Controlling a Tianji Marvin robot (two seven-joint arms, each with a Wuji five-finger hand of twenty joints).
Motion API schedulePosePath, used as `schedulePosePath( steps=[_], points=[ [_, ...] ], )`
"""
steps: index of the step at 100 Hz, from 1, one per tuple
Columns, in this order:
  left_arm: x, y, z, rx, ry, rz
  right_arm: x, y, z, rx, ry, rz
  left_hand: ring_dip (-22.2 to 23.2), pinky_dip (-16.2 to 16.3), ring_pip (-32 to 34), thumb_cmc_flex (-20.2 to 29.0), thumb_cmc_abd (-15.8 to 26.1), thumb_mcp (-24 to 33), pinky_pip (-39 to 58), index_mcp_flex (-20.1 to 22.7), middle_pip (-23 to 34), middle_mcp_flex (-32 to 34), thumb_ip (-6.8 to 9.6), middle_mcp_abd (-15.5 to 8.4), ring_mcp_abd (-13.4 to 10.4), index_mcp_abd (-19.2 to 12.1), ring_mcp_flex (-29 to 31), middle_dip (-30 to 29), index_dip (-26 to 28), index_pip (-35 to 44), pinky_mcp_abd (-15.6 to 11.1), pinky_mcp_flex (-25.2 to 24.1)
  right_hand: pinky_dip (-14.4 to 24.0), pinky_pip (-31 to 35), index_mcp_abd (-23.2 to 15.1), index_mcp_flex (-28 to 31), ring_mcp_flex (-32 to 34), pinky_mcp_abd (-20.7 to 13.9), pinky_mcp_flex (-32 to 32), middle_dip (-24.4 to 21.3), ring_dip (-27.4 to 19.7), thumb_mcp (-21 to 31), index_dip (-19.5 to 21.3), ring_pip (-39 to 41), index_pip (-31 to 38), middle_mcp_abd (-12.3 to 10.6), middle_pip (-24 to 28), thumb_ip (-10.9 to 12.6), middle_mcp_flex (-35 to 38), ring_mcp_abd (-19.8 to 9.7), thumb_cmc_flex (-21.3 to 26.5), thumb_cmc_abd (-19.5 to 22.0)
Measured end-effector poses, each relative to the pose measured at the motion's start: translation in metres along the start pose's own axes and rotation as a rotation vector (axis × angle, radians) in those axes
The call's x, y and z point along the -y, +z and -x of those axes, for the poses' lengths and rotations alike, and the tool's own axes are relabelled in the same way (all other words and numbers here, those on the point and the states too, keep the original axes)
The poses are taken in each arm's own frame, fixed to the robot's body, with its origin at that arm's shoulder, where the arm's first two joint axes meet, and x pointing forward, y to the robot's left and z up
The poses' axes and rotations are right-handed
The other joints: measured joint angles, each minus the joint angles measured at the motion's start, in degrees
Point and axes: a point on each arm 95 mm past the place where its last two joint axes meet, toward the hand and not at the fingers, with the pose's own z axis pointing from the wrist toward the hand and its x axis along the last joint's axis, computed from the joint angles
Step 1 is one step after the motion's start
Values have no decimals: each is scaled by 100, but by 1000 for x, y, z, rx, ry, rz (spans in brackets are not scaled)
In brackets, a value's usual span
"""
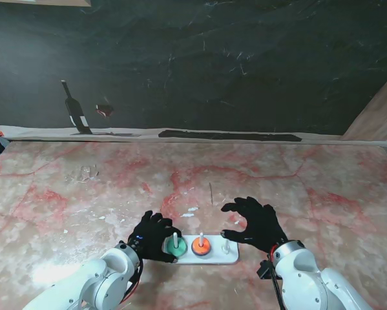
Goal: Move the three rings of the Hanoi Tower from the left rod to the right rod
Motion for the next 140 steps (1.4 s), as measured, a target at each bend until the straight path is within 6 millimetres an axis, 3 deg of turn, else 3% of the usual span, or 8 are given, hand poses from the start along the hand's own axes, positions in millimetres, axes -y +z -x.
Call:
schedulePosePath(
  steps=[42, 87, 140],
  points=[
    [1, 2, 0, -6, 5, -26, 1, 0, 2, -5, 8, 5, 0, 0, 4, -16, -170, 5, 0, 405, 0, 0, -25, 0, 0, 25, 0, -11, -30, 5, -2, 0, 0, 0, 64, 0, 61, 13, 0, 0, 0, -1, -1, -1, 1, 7, 4, 0, 0, 1, 0, 11],
    [3, 1, 2, -14, 12, -64, -1, 0, 4, -17, 35, 12, 0, 132, 174, -166, -460, 96, 71, 1034, 47, 65, -49, -1, -1, 536, 65, -66, -32, 289, -31, 0, 18, 1, 69, 0, 89, 20, -1, 0, 2, -1, -2, 5, 5, 11, 51, 0, 116, 58, 0, 21],
    [16, -5, -1, -40, 96, -44, 0, 1, 4, -20, 43, 5, -36, 263, 241, -170, -461, 130, 142, 1056, 26, 124, -93, -1, -1, 582, 65, -155, -88, 301, -25, -1, 59, 34, 137, 0, 89, 30, -4, 0, 2, -1, -61, 5, 7, 15, 52, 0, 116, 60, 0, 22]
  ],
)
